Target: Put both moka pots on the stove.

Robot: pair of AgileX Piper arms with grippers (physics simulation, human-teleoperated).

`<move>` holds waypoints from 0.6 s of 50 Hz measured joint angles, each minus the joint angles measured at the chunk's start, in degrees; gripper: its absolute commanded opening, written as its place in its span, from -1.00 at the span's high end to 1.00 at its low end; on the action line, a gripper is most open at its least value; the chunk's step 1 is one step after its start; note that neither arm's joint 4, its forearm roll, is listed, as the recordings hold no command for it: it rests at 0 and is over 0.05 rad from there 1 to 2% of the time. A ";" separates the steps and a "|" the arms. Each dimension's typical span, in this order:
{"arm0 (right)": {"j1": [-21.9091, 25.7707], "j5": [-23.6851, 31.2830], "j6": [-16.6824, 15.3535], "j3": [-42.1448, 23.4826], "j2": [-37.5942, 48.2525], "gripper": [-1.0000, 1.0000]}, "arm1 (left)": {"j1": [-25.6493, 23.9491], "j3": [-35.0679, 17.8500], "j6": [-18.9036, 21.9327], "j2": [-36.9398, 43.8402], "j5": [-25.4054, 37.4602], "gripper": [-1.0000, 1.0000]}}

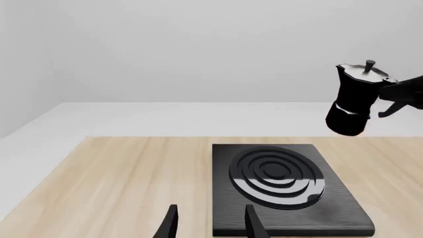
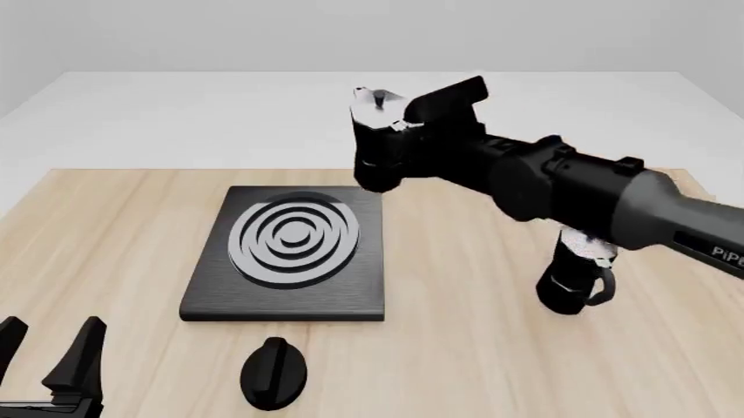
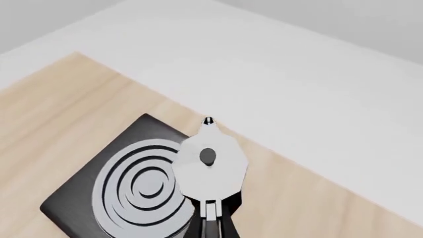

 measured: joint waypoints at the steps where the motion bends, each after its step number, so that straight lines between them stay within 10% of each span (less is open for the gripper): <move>1: 0.00 0.51 0.06 -1.26 0.90 1.00 | 0.00 0.00 0.00 0.00 0.00 -1.00; 30: 1.49 14.25 2.20 -34.98 23.52 1.00 | 0.00 0.00 0.00 0.00 0.00 -1.00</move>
